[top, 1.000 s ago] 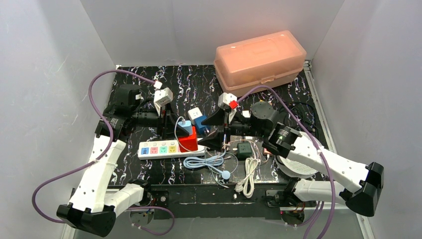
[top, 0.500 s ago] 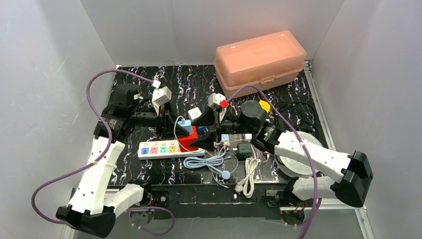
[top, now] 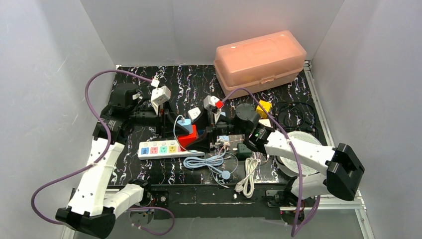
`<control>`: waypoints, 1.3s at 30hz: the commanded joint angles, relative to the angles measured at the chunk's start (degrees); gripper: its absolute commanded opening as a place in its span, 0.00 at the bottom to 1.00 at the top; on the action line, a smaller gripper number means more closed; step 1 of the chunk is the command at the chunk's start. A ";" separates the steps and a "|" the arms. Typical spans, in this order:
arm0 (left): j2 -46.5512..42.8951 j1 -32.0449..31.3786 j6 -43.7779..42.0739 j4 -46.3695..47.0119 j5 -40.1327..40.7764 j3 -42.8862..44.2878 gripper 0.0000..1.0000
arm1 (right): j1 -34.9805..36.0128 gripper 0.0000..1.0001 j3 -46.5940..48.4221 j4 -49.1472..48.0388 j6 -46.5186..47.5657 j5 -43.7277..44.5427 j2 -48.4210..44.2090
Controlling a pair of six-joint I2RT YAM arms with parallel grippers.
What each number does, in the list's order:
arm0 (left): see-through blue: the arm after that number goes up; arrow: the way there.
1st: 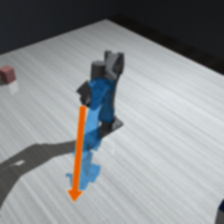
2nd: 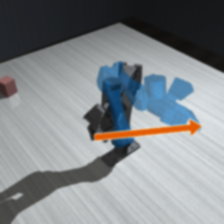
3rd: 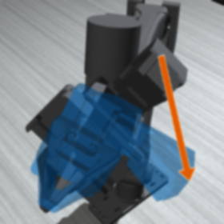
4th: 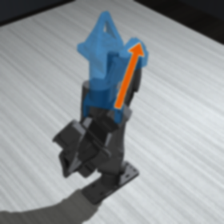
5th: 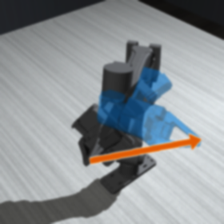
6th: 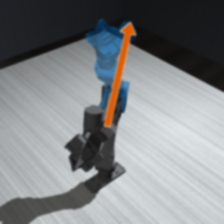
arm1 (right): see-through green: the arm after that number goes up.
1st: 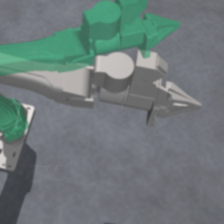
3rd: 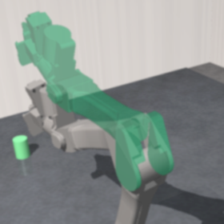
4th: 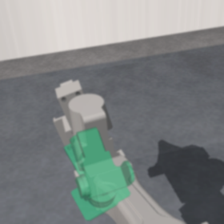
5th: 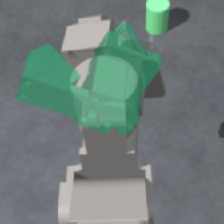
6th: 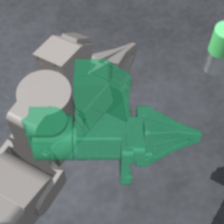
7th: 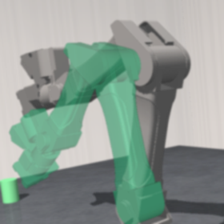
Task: Pull the plug off the socket
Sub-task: Remove the plug from the socket.
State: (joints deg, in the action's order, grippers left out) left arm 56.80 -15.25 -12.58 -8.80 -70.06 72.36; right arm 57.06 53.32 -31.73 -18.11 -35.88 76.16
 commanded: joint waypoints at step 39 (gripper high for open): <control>-1.18 -0.23 12.05 18.90 0.01 3.04 0.00 | -0.02 0.01 -6.75 -0.02 -1.38 5.77 -6.13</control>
State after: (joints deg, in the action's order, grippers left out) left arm 57.25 -17.30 -3.73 2.37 -69.06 72.36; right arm 57.49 50.72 -35.46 -20.16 -29.54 72.23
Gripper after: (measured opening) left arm 0.306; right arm 0.685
